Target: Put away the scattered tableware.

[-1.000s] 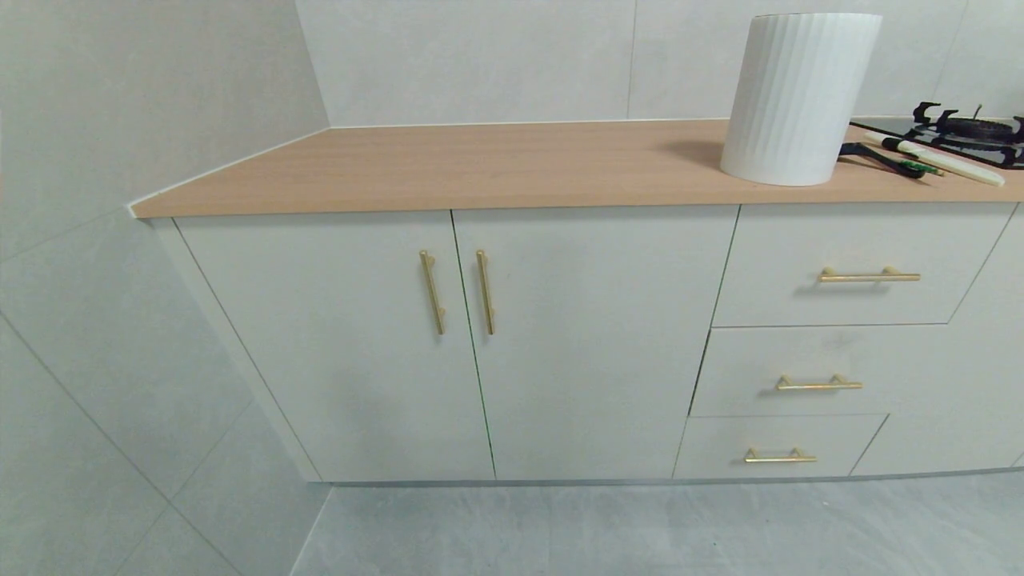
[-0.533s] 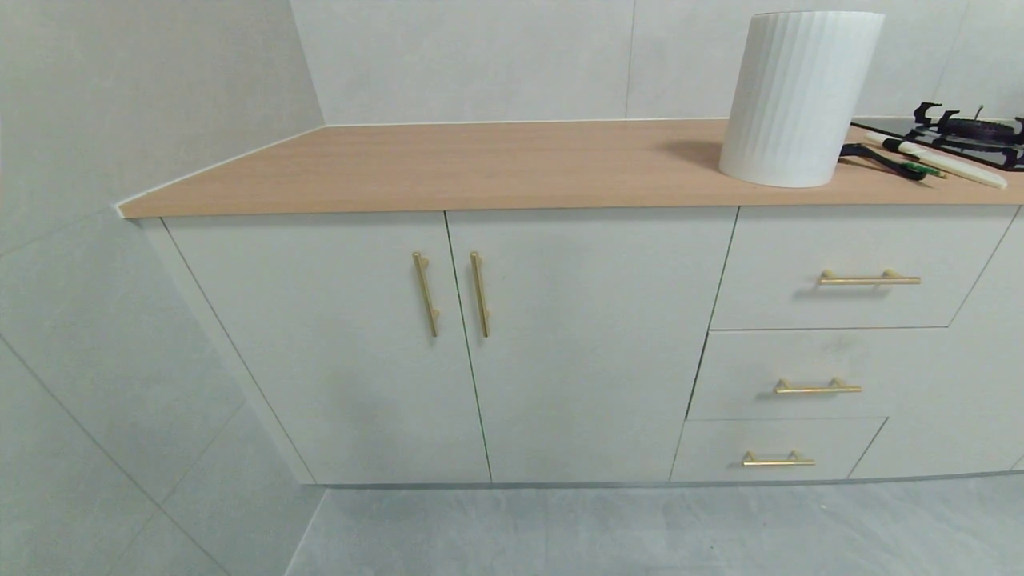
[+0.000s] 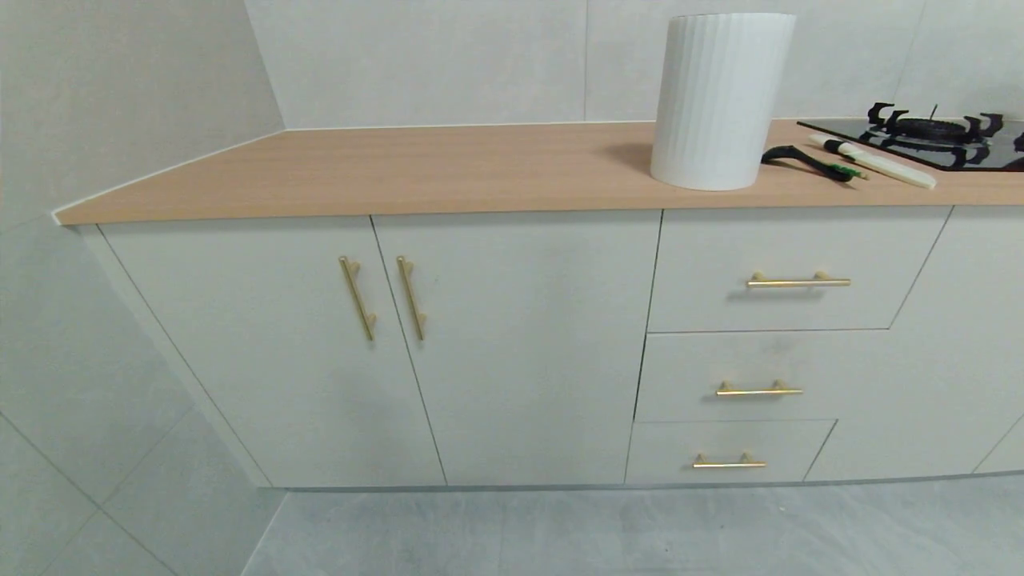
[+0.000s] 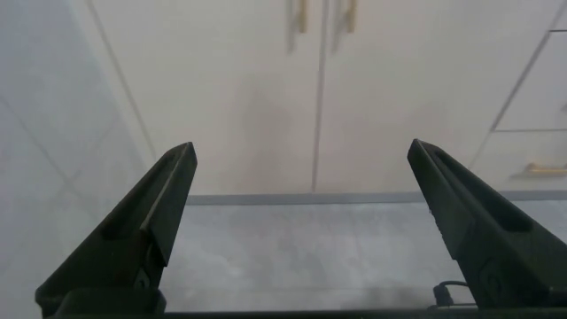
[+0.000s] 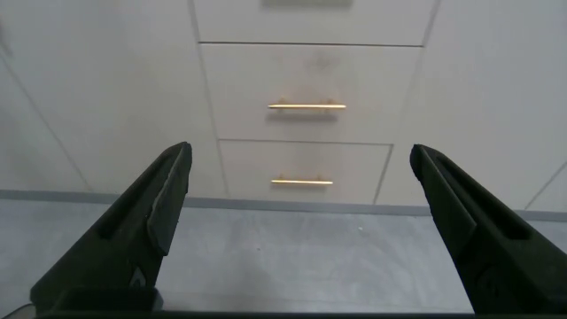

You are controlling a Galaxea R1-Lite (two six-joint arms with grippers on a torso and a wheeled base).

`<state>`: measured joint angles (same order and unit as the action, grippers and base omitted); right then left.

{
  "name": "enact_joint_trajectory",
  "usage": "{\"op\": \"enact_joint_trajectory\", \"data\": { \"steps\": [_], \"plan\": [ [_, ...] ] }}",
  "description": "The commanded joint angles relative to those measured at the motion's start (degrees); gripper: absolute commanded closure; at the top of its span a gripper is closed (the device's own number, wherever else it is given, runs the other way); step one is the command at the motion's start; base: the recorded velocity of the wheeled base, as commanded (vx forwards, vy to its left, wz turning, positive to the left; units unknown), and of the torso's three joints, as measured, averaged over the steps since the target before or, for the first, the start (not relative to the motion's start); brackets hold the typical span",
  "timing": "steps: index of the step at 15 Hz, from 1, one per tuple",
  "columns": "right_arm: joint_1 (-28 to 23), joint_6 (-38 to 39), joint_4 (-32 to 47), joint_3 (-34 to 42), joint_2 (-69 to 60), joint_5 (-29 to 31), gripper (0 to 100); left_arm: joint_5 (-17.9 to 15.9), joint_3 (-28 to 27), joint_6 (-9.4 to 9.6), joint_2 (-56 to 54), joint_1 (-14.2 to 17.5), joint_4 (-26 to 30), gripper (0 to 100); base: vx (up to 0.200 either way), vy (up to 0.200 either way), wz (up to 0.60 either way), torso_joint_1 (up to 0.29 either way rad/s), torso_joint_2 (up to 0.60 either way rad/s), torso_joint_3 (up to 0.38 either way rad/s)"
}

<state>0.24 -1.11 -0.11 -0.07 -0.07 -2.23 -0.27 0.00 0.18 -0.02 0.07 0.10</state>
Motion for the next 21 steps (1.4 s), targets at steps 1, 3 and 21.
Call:
{"op": "enact_joint_trajectory", "data": {
  "steps": [1, 3, 21],
  "plan": [
    [0.0, 0.0, -0.1, 0.0, 0.1, -0.1, 0, 0.0, 0.0, -0.01, 0.0, 0.0, 0.0, 0, 0.0, -0.2, 0.0, -0.002, 0.01, 0.002],
    [0.0, 0.1, -0.1, 0.0, 0.1, -0.1, 0, 0.0, 0.0, -0.09, 0.1, 0.0, 0.0, 0, 0.0, -0.1, 0.0, -0.001, 0.0, 0.001],
    [0.0, 0.1, -0.1, 0.0, 0.1, 0.0, 0, 0.0, 0.0, -0.09, 0.0, 0.0, 0.0, 0, 0.056, 0.0, 0.0, 0.0, 0.0, 0.0]
  ]
}}
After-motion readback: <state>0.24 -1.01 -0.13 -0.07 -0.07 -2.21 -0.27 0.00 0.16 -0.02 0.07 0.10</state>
